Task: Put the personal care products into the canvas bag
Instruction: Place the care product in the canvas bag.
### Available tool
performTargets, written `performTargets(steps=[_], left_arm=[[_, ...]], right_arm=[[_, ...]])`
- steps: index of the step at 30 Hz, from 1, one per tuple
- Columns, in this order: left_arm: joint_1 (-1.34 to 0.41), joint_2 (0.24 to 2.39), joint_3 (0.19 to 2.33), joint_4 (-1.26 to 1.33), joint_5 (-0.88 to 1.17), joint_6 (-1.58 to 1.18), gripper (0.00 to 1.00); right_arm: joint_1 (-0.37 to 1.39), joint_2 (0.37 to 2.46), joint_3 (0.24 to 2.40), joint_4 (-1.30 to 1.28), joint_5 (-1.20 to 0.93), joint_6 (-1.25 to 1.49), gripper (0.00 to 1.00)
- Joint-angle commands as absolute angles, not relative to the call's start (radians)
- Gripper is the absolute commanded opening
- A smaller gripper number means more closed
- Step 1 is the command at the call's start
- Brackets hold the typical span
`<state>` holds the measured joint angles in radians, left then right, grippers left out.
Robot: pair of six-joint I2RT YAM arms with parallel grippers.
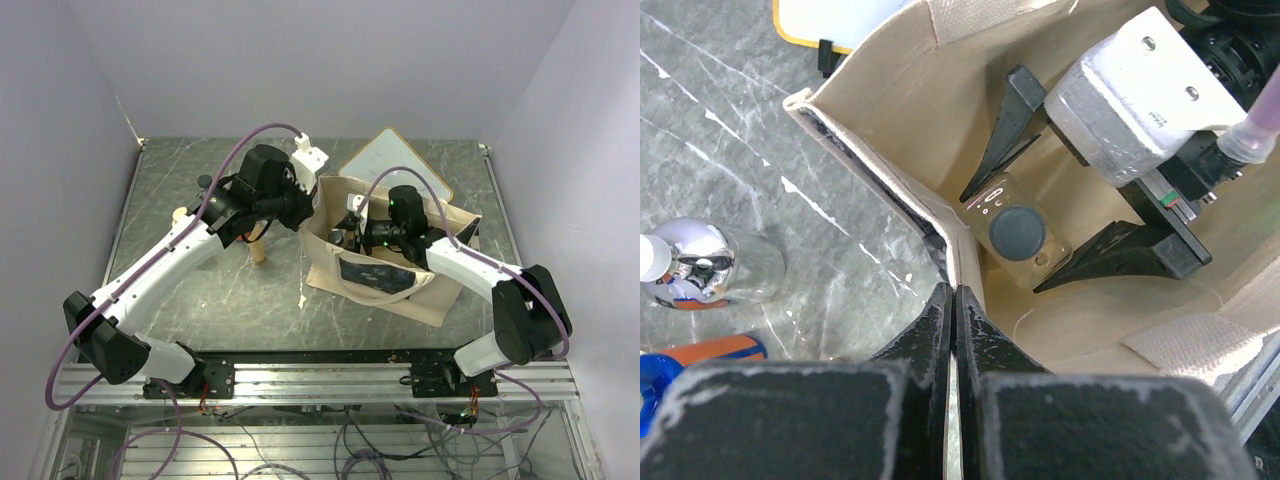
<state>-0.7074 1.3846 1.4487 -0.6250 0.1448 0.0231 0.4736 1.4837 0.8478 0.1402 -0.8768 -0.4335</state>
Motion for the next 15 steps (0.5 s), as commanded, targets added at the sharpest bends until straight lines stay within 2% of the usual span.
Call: performTargets(steps=[1,7,8,9,15], left_arm=[[-0.706,1.378,1.443,-0.615,0.223,0.049,0.08],[-0.705,1.382,1.434,-0.607,0.244,0.048,0.09],[-0.705,1.381,1.429,-0.604,0.245,0.046,0.09],[-0.704,1.381,1.426,-0.602,0.244,0.046,0.09],[-0.705,1.380,1.422,-0.597,0.229,0.049,0.08]], right_arm=[[0.488,1.492,0.901,0.053,-0.866,-0.501,0.25],[0.488,1.503,0.972,-0.008,-0.848,-0.490,0.36],[0.488,1.503,0.977,-0.009,-0.844,-0.488,0.47],[0.488,1.504,0.983,-0.013,-0.841,-0.487,0.52],[0.488,1.519,1.038,-0.058,-0.836,-0.495,0.64]])
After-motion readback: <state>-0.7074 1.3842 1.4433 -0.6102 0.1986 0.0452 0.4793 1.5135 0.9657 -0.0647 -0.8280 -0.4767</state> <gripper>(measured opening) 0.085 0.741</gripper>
